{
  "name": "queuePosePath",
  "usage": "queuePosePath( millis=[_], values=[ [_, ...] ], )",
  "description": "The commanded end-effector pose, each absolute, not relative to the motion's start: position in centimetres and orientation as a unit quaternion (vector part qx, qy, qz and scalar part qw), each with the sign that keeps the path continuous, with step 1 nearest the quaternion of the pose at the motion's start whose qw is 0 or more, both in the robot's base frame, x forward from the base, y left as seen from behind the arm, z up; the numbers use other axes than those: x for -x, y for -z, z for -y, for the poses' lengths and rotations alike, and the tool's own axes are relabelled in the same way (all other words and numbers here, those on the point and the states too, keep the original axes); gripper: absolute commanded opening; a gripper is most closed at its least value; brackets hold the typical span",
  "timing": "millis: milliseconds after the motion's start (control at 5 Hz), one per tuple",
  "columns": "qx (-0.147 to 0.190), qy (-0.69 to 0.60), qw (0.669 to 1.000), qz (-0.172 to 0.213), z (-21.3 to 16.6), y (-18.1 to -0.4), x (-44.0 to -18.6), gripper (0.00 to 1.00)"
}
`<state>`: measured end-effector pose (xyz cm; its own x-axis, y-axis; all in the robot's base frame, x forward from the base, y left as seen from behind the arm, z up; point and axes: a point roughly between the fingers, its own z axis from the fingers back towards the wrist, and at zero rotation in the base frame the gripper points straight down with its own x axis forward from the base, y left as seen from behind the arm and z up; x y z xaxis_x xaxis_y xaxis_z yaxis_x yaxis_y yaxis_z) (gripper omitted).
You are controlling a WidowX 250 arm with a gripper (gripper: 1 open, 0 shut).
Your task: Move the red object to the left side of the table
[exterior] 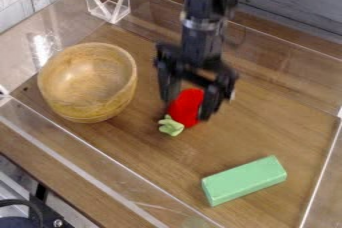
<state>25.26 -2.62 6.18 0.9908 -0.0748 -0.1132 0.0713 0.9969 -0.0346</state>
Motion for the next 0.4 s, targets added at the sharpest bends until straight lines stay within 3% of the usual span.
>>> queuePosePath(
  millis=[0,200],
  values=[
    [0.016,0.064,0.998,-0.012,3.27,-7.48,-25.34,1.0],
    [0.013,0.071,0.997,0.001,3.0,-7.77,-25.89,1.0]
  ],
)
